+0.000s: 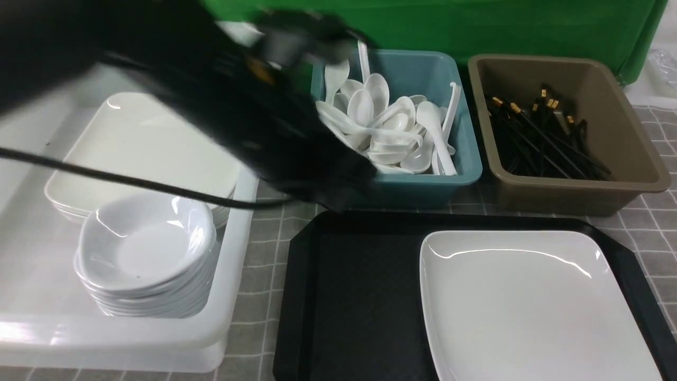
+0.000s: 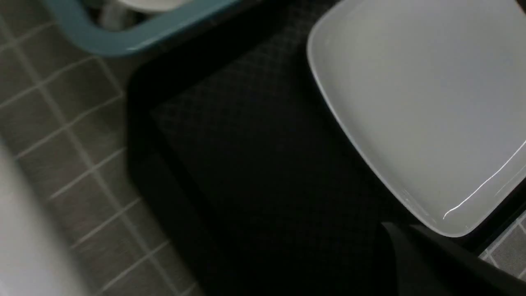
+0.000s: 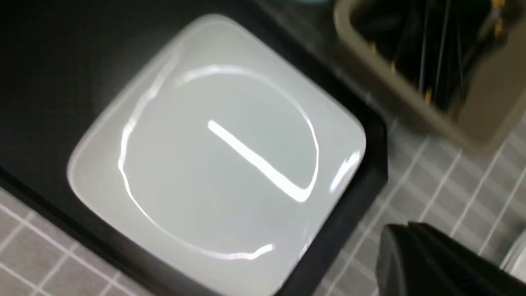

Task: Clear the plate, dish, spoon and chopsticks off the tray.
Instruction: Use the left arm to grab a plate from the dinner plate

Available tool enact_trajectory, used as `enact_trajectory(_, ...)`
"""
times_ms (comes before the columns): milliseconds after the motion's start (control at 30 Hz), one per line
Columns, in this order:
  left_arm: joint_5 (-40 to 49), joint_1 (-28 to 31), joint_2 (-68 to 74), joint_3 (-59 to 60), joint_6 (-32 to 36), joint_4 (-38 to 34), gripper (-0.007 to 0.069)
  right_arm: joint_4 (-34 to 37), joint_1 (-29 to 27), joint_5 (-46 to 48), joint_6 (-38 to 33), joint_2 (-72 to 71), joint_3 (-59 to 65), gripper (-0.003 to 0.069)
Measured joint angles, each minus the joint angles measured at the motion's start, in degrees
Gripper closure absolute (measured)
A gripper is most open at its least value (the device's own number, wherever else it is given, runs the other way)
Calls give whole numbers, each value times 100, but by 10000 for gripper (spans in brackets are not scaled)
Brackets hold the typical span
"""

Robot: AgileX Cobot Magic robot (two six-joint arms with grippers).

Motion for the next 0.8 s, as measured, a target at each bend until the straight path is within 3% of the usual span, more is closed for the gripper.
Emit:
enact_trajectory(133, -130, -400, 989, -704, -242, 241, 594, 23, -362, -6, 334, -154, 597, 637)
enact_trajectory(267, -180, -469, 1805, -1376, -336, 331, 502, 125, -444, -28, 360, -444, 995, 637)
enact_trajectory(533, -346, -469, 3053, -1957, -353, 516, 162, 152, -444, -263, 360, -1058, 1130, 637)
enact_trajectory(633, -640, -471, 3287, -1976, -343, 536, 102, 157, -444, -345, 360, -1221, 1130, 637)
enact_trajectory(800, -1193, -471, 3555, -1976, -340, 544, 77, 161, -444, -448, 360, -1431, 1130, 637)
